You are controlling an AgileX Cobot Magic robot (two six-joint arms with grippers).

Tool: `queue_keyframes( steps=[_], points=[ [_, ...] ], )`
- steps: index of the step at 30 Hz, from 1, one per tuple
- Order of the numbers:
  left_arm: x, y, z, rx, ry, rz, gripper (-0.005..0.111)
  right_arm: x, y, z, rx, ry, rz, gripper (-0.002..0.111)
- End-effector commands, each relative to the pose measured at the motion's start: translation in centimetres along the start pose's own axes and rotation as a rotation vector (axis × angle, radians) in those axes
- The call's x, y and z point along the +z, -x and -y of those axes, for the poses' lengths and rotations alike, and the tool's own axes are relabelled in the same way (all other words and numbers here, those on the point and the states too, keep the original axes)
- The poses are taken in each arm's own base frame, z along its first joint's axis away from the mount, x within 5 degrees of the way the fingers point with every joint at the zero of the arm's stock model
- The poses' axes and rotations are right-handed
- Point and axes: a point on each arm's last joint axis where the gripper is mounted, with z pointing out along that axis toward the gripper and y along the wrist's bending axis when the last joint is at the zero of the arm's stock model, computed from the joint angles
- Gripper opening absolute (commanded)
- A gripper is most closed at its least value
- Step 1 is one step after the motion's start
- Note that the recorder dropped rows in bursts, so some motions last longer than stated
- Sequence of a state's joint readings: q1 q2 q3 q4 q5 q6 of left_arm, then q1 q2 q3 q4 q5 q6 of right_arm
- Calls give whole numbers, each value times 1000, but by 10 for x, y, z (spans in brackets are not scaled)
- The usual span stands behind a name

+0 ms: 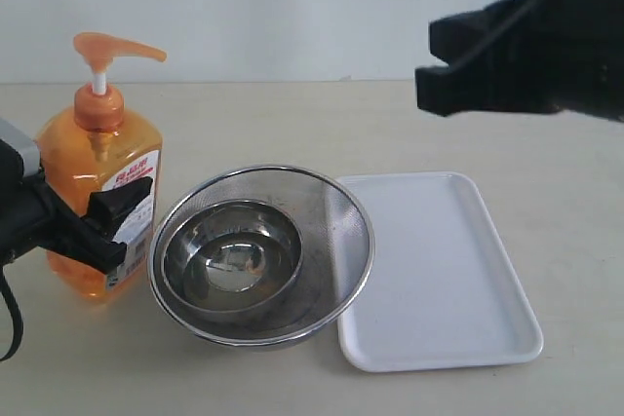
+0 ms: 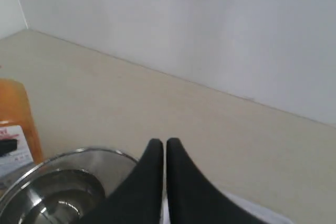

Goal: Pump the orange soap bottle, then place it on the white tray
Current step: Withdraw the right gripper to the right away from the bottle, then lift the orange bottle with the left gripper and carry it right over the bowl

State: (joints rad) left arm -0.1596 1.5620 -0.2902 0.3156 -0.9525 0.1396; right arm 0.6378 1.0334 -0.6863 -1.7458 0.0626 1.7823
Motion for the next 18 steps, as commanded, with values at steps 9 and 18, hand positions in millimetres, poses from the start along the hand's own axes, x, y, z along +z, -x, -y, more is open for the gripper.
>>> queue_keyframes(
  steps=[9,18],
  points=[
    [-2,15,-8,-169,74,156,5,-33,-88,19,314,-187,-132,0],
    [-11,16,-7,-238,90,235,5,-57,-110,36,264,-342,-78,0]
  ],
)
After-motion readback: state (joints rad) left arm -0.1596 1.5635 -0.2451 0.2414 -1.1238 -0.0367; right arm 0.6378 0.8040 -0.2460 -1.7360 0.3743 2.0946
